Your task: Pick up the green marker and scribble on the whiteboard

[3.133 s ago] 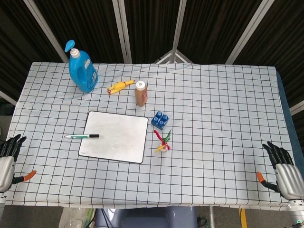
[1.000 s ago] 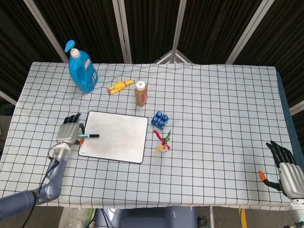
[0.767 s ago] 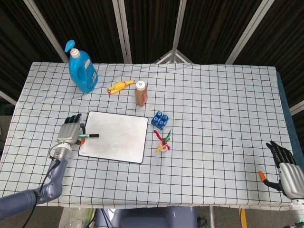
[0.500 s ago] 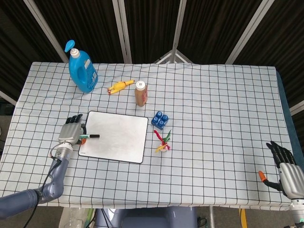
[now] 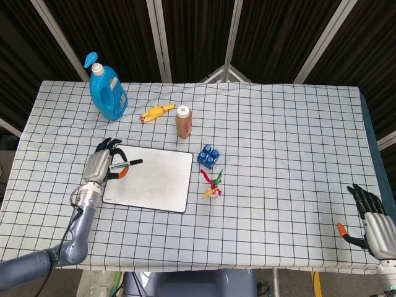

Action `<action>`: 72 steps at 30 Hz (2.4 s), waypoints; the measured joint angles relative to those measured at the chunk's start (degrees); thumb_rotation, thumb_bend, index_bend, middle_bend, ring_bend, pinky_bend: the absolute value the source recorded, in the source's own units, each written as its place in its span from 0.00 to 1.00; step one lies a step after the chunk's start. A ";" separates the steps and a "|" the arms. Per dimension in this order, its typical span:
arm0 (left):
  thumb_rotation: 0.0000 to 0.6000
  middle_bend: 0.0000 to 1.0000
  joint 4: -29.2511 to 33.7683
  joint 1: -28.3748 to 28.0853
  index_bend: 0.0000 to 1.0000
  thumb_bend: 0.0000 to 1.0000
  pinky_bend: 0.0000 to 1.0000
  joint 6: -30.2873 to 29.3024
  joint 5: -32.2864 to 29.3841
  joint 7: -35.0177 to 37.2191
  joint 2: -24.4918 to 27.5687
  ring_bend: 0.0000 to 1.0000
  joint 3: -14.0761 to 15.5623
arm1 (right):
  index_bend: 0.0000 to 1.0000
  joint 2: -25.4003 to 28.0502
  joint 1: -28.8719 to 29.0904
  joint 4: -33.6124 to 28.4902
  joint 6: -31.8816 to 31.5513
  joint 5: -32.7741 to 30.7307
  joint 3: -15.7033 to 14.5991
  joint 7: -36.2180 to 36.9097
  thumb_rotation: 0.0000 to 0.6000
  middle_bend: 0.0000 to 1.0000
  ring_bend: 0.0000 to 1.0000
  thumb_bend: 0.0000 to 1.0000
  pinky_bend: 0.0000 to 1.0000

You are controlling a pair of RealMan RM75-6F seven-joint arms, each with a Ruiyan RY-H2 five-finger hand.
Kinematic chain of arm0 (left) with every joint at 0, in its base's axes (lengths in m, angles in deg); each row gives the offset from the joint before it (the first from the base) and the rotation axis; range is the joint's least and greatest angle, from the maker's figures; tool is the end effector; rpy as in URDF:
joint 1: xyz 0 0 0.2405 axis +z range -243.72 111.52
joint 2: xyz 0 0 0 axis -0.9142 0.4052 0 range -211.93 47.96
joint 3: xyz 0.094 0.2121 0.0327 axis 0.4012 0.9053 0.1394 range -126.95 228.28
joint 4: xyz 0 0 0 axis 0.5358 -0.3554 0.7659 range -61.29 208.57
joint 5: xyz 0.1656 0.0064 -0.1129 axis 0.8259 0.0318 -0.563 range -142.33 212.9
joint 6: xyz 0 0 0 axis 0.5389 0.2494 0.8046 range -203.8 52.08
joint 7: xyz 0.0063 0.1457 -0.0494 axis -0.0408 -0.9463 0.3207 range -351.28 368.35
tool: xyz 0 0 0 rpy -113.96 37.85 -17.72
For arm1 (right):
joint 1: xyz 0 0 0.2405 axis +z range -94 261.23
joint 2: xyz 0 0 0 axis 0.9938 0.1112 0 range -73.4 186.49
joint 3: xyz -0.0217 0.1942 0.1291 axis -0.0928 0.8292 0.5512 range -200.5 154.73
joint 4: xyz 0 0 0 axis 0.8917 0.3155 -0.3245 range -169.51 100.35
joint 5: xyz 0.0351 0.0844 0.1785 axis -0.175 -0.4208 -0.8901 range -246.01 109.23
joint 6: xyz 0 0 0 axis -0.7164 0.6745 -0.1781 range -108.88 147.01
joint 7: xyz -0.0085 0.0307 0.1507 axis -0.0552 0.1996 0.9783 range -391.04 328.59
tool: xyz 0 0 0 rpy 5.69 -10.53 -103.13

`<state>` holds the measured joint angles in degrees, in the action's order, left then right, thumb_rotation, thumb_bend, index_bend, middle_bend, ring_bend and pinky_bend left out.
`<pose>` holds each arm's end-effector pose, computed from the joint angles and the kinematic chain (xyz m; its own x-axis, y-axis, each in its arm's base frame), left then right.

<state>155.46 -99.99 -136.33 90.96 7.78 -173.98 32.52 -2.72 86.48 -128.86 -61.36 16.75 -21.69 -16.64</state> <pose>-0.1785 0.3452 0.0132 -0.0815 0.1919 0.9780 0.9967 0.0181 0.0795 -0.3038 -0.1714 0.1662 0.1953 -0.1099 0.9746 -0.9767 0.0682 0.2034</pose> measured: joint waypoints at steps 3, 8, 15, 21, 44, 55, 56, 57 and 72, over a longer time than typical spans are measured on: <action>1.00 0.17 0.74 0.16 0.71 0.58 0.03 1.10 2.32 7.64 -0.39 0.00 -1.09 | 0.00 -0.02 0.07 0.06 0.14 -0.22 0.11 -0.03 1.00 0.00 0.00 0.35 0.00; 1.00 0.17 0.64 -0.03 0.72 0.57 0.03 4.34 5.83 18.93 -1.56 0.00 -1.98 | 0.00 -0.04 0.13 0.16 0.42 -0.57 0.18 -0.09 1.00 0.00 0.00 0.35 0.00; 1.00 0.19 -3.05 -1.54 0.72 0.55 0.03 9.59 11.12 29.48 -4.20 0.02 -1.52 | 0.00 0.02 0.09 0.01 0.40 -0.35 0.08 -0.04 1.00 0.00 0.00 0.35 0.00; 1.00 0.19 -5.96 -2.83 0.73 0.55 0.03 10.77 13.09 32.65 -6.53 0.02 -0.99 | 0.00 -0.12 0.16 0.18 0.56 -0.63 0.20 -0.01 1.00 0.00 0.00 0.35 0.00; 1.00 0.19 -13.32 -5.48 0.73 0.53 0.03 11.83 13.94 36.09 -10.51 0.02 -0.71 | 0.00 -0.23 0.05 0.32 0.46 -0.55 0.14 -0.18 1.00 0.00 0.00 0.35 0.00; 1.00 0.19 -15.44 -5.94 0.74 0.53 0.03 12.13 14.56 36.66 -10.78 0.02 -0.08 | 0.00 -0.30 -0.02 0.43 0.41 -0.53 0.11 -0.29 1.00 0.00 0.00 0.35 0.00; 1.00 0.19 -15.70 -5.95 0.74 0.53 0.03 12.09 14.59 36.64 -10.77 0.02 -0.05 | 0.00 -0.30 -0.02 0.44 0.40 -0.50 0.10 -0.29 1.00 0.00 0.00 0.35 0.00; 1.00 0.19 -16.08 -5.96 0.74 0.53 0.03 12.05 14.60 36.60 -10.76 0.02 -0.01 | 0.00 -0.30 -0.02 0.43 0.38 -0.44 0.09 -0.30 1.00 0.00 0.00 0.35 0.00; 1.00 0.20 -23.30 -5.09 0.75 0.51 0.03 9.59 16.51 35.79 -9.86 0.02 1.66 | 0.00 -0.26 -0.15 0.03 0.25 -0.38 0.02 -0.55 1.00 0.00 0.00 0.35 0.00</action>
<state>132.15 -105.08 -126.74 107.48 43.57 -183.84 34.18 -2.98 86.33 -128.83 -61.11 16.37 -21.68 -17.19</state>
